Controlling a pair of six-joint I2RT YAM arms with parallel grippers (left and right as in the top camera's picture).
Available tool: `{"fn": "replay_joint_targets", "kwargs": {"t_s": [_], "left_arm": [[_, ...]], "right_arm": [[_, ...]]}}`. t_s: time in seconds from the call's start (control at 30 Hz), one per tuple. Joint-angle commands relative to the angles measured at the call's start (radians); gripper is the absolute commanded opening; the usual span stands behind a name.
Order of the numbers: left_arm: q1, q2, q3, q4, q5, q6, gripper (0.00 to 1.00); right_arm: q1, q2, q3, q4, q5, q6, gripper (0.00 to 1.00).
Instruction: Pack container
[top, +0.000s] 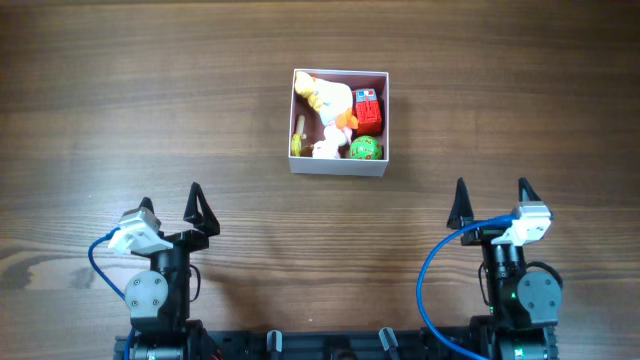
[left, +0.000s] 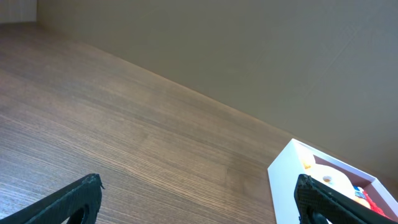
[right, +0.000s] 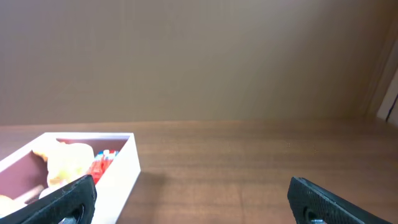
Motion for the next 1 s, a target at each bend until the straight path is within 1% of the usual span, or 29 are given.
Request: {"fn": "replay_joint_targets", "kwargs": {"t_s": [0.0, 0.97], "left_arm": [[-0.006, -0.01, -0.009, 0.004, 0.015, -0.005, 1.0], [-0.005, -0.01, -0.009, 0.004, 0.015, -0.005, 1.0]], "right_arm": [[0.005, -0.017, -0.013, -0.018, -0.008, -0.01, 1.0], [0.005, -0.016, -0.031, -0.023, -0.008, -0.009, 1.0]]}}
